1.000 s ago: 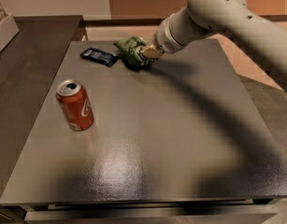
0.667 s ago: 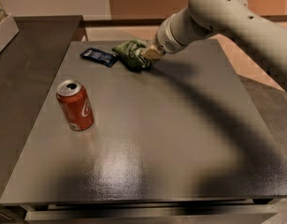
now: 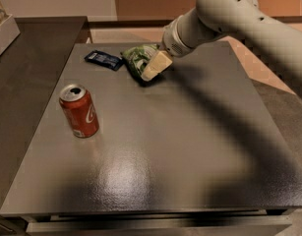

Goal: Move green jalapeno chip bag near rxbar blueberry

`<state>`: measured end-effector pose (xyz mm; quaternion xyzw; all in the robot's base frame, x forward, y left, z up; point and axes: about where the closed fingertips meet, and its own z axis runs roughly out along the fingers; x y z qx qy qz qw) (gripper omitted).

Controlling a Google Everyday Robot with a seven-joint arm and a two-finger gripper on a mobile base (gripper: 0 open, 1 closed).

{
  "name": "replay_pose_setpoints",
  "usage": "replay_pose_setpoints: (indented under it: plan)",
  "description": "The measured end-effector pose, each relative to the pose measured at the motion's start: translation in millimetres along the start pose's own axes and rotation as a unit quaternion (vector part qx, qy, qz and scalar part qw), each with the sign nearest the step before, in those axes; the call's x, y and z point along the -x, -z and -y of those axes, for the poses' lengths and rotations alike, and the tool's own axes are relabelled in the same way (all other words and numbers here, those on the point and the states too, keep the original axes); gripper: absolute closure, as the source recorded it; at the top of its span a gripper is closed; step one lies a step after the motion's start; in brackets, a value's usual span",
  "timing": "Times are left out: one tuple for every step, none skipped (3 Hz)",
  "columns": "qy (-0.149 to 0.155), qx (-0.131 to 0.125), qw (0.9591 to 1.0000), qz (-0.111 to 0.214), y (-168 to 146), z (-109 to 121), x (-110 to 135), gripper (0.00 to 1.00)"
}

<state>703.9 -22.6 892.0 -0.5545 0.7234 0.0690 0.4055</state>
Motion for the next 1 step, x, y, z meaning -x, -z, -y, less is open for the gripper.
replay_pose_setpoints:
  plan:
    - [0.000,0.000,1.0000,0.000,-0.1,0.0,0.0,0.00]
